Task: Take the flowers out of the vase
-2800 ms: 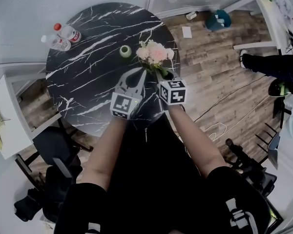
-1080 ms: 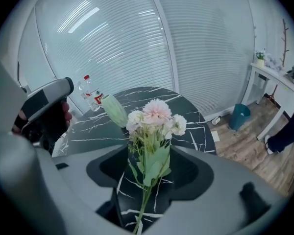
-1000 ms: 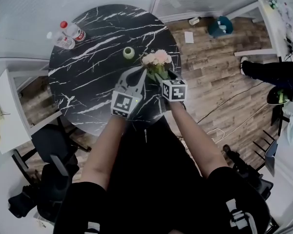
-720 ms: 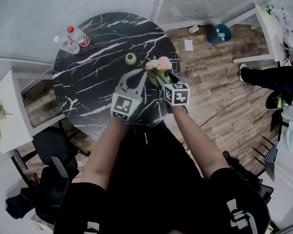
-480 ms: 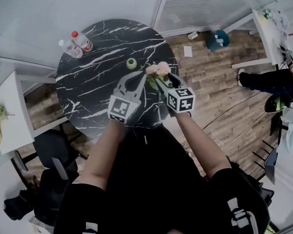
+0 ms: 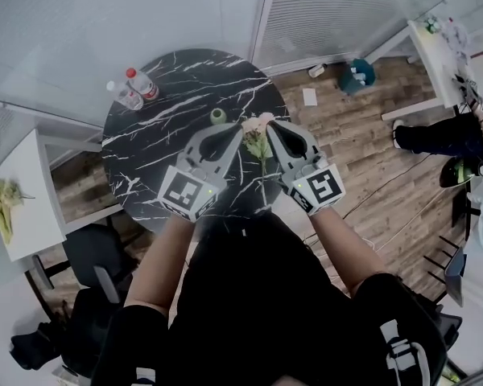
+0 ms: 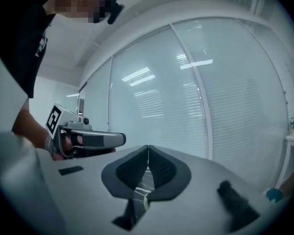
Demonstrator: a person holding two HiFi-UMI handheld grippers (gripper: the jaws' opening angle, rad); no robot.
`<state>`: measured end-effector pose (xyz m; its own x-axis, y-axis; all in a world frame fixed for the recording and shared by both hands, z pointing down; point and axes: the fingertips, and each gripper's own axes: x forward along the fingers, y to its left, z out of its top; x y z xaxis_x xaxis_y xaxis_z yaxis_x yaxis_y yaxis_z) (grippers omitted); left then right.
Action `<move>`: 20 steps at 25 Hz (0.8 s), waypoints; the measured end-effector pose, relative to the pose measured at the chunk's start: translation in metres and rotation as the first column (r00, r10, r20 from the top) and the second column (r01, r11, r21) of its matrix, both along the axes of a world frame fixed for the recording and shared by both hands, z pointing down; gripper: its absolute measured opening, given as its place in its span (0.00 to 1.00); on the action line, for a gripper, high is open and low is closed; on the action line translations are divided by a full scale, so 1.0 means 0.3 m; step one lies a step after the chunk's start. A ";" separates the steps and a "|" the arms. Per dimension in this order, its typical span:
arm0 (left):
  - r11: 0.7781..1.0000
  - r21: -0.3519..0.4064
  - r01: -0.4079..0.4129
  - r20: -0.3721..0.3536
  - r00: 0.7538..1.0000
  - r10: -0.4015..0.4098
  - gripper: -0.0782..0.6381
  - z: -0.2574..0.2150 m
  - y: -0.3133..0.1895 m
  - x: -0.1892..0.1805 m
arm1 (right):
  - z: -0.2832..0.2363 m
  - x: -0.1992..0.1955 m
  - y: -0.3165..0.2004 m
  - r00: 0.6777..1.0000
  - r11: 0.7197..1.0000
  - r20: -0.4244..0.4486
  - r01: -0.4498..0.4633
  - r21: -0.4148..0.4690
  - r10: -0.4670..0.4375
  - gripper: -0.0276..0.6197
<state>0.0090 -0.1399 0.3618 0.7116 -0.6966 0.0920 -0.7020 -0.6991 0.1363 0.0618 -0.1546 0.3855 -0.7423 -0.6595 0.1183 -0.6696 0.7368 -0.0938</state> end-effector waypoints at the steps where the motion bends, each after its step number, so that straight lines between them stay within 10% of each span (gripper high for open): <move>1: 1.000 0.006 -0.005 -0.004 1.000 0.005 0.13 -0.032 0.007 0.002 | -0.042 -0.007 0.013 1.000 1.000 0.004 0.014 0.027 -0.014 0.07; 20: 0.998 0.058 -0.008 -0.013 1.000 0.008 0.13 -0.206 0.051 -0.014 | -0.271 -0.086 0.078 0.993 0.987 0.018 0.118 0.107 -0.120 0.07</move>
<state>0.0048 -0.1248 0.3000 0.7180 -0.6948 0.0418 -0.6947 -0.7116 0.1048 0.0360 -0.1312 0.3043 -0.8180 -0.5742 0.0339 -0.5751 0.8177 -0.0262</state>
